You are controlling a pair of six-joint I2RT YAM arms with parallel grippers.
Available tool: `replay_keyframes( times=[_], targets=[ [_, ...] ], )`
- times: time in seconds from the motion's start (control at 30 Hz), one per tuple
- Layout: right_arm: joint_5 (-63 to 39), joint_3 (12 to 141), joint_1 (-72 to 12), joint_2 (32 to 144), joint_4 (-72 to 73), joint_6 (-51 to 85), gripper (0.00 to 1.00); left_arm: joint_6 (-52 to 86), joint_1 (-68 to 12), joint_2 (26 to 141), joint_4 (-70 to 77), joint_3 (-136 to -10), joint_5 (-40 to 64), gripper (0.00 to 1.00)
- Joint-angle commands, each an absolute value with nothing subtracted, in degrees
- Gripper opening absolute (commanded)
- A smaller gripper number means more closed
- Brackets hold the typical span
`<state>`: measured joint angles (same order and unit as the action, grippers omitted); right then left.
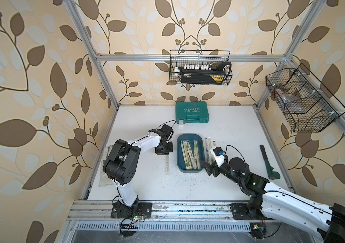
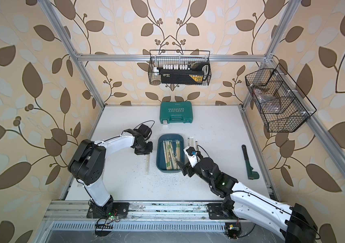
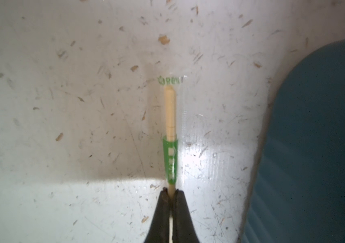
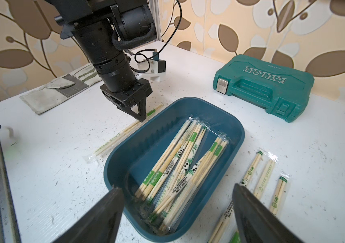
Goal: Take the paired disposable chopsticks out of the storage box
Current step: Place the paired disposable chopsticks at the center of the board.
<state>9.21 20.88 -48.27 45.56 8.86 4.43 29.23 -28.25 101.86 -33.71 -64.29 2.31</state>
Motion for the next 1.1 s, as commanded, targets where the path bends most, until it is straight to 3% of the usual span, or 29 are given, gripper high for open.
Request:
replay_keyframes(
  times=[0.0, 0.3, 0.57, 0.93, 1.07],
  targets=[
    [10.1, 20.7, -48.7, 46.0, 9.6, 4.0, 0.84, 30.1, -29.1, 102.5, -33.1, -66.2, 4.2, 0.0],
    [10.1, 20.8, -48.7, 46.5, 9.6, 4.0, 0.84, 30.5, -29.2, 103.2, -32.2, -66.1, 4.4, 0.0],
    [10.1, 21.0, -48.7, 46.6, 9.4, 4.0, 0.84, 30.6, -29.2, 104.1, -32.7, -66.8, 4.3, 0.2],
    [10.2, 21.1, -48.7, 46.6, 9.1, 4.0, 0.84, 31.4, -29.3, 102.3, -34.4, -66.7, 3.0, 0.2],
    [10.3, 21.2, -48.8, 46.7, 9.1, 4.1, 0.84, 32.3, -29.3, 99.6, -34.4, -65.6, 2.4, 0.25]
  ],
)
